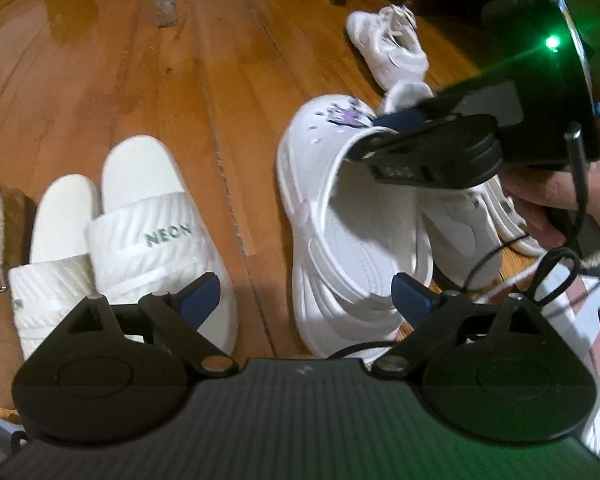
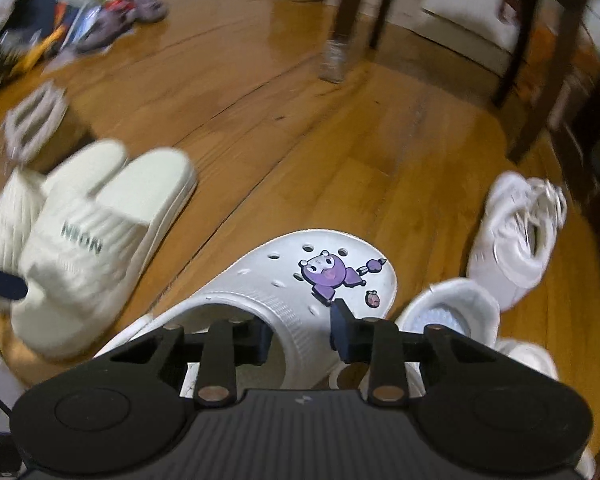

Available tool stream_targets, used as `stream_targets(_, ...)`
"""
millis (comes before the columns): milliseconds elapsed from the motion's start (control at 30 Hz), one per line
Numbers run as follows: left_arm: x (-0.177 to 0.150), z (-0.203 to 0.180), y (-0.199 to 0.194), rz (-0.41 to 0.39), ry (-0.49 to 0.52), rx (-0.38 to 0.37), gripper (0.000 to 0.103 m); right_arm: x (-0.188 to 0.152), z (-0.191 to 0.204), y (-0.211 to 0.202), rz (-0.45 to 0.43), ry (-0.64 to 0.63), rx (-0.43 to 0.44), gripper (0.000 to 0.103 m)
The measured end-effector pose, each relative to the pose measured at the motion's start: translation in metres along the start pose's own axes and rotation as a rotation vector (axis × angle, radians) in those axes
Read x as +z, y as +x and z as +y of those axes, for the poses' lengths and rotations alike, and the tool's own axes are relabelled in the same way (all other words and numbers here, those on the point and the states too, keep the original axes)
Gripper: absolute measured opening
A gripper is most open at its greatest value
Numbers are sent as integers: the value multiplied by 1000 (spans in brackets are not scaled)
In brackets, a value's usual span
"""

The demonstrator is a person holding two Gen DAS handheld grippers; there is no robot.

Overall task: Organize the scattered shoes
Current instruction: 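Move the right gripper to the other Kuromi clog and grasp its rim, then lift the clog with the right gripper and set it beside the matching clog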

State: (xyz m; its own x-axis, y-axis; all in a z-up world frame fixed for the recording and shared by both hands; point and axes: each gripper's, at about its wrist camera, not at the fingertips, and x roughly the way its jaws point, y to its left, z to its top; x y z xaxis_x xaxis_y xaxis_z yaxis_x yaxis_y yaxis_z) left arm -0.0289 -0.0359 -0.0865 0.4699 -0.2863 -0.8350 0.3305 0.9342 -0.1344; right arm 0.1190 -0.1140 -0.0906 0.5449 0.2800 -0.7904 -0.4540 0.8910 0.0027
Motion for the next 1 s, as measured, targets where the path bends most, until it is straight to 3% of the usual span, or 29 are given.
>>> stream_targets(200,24,6,-10,-64,7,5,98,11,-29,0,-23,202,76,31)
stream_targets(367,44,6,-22,-102,40,6,98,18,-34,-5,-69,261,106,24)
stream_targets(567,56,1,-19,-82,90,33,98,26,-42,-39,-212,231,9,17)
stream_targets(767,64,-11,-24,-96,129,-1,98,33,-71,-80,-309,275,-30,16)
stream_targets(833,67,-16,-24,-98,144,-7,98,34,-81,-101,-353,261,-97,15)
stream_targets(1000,93,-51,-14,-76,220,-47,98,18,-117,-134,-336,385,-228,15)
